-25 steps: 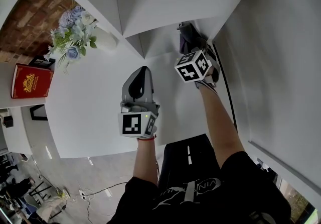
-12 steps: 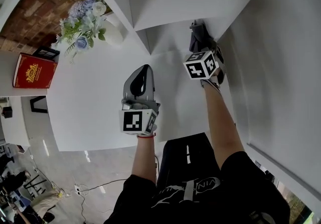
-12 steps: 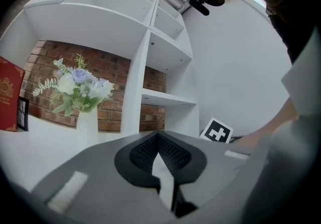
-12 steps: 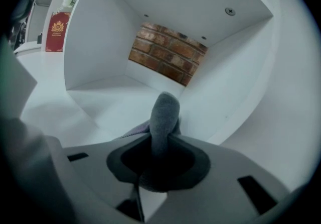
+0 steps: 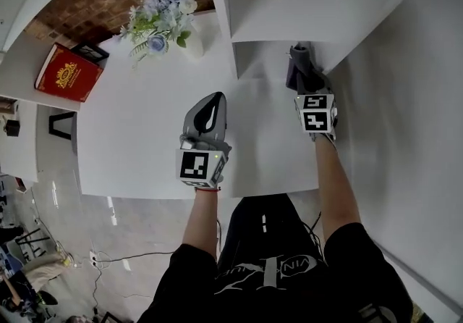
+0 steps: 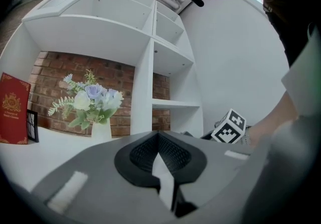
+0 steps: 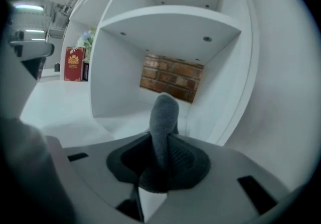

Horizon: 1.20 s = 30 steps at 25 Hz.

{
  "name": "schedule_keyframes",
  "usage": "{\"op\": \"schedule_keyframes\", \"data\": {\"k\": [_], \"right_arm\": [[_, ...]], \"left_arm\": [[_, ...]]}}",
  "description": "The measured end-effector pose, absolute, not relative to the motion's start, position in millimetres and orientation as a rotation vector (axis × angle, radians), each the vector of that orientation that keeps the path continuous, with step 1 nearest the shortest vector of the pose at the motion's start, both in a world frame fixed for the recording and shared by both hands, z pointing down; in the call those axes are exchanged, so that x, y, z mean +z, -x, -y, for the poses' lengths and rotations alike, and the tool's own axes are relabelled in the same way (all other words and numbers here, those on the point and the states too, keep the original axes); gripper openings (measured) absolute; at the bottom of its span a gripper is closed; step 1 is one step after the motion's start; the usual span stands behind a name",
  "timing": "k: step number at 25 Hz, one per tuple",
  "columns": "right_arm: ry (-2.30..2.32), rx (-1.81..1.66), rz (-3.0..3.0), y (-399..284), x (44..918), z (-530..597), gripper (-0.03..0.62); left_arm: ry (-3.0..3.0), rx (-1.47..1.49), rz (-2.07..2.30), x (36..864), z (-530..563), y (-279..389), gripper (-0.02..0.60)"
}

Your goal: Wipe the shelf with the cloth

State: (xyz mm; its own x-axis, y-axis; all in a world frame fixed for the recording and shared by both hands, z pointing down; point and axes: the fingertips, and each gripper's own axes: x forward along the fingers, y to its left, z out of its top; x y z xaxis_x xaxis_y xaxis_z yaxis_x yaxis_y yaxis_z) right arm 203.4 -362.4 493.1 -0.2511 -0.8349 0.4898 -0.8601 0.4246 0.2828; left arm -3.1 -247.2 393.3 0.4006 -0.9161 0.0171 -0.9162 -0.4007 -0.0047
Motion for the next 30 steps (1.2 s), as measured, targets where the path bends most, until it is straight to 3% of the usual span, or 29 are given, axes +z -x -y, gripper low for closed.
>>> {"op": "schedule_keyframes", "data": {"k": [30], "right_arm": [[-1.258, -0.028, 2.514, -172.0, 340.4, 243.5, 0.084]], "left_arm": [[-2.556, -0.071, 1.873, 311.3, 199.8, 42.5, 0.003]]}}
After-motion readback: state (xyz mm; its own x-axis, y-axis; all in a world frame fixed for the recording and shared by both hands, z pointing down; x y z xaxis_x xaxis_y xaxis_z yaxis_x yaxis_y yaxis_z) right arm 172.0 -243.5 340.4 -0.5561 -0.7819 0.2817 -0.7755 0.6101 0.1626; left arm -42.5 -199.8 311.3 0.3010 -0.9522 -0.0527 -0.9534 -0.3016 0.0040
